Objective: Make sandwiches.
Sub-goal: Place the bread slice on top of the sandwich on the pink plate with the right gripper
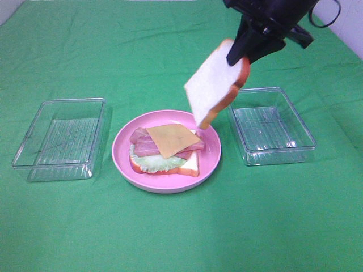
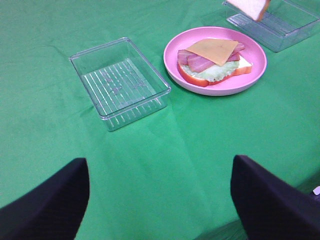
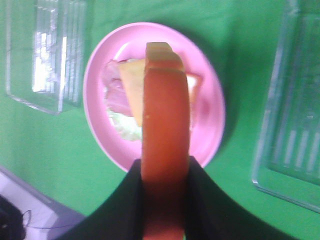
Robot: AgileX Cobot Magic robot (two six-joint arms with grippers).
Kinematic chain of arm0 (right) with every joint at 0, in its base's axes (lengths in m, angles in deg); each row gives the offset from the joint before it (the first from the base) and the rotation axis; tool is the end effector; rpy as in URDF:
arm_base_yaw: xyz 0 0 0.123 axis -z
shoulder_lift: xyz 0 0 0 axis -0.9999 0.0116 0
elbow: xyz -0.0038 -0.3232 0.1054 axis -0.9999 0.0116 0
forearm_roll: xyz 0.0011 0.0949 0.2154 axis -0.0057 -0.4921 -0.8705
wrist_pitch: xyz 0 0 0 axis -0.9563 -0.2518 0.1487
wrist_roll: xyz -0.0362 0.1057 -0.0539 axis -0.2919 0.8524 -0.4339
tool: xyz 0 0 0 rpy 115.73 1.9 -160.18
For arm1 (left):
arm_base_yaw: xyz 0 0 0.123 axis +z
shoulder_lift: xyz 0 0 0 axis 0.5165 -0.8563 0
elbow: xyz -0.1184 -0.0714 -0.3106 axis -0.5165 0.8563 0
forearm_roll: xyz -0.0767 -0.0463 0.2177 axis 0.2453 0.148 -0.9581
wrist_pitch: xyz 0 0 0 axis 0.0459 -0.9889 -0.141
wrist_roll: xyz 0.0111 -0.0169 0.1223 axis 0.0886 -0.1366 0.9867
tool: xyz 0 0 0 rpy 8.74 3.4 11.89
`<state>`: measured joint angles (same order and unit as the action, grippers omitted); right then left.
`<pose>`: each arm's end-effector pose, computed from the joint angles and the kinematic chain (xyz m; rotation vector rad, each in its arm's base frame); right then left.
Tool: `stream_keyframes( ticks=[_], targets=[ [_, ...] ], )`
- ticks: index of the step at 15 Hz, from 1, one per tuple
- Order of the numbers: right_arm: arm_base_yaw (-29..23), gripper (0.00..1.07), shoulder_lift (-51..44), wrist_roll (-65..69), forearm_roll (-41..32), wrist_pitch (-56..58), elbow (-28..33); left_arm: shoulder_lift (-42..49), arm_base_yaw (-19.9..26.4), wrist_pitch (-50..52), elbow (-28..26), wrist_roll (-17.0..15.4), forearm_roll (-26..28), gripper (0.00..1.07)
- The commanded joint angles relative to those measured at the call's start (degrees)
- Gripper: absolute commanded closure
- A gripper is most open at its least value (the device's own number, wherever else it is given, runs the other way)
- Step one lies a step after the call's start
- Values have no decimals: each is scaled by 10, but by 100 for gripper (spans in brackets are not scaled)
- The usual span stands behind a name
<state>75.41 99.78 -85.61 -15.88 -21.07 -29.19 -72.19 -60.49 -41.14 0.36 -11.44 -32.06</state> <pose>0.3976 0.1633 0.3035 -0.2761 2.8181 0.8353 -0.0379 0.0269 0.2554 0.4678 1.9887 -0.2996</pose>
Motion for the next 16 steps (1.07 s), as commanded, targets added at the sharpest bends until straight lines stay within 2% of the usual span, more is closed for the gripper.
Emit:
stream_keyframes(
  ticks=[1,5,7,9,15,16],
  targets=[
    [-20,107,-1,-37,-81,-66,52,11,-5,5,1,1,2,32],
    [-59,107,21,-80,-205,-179,158,11,-5,5,1,1,2,32],
    [-63,107,40,-99,-249,-191,180,11,-5,5,1,2,2,32],
    [-70,107,66,-166,-344,-188,189,11,-5,5,1,2,2,32],
    [-71,107,89,-162,-317,-189,189,11,-5,5,1,2,2,32],
    [-69,102,89,-162,-299,-188,189,11,-5,5,1,2,2,32]
  ],
)
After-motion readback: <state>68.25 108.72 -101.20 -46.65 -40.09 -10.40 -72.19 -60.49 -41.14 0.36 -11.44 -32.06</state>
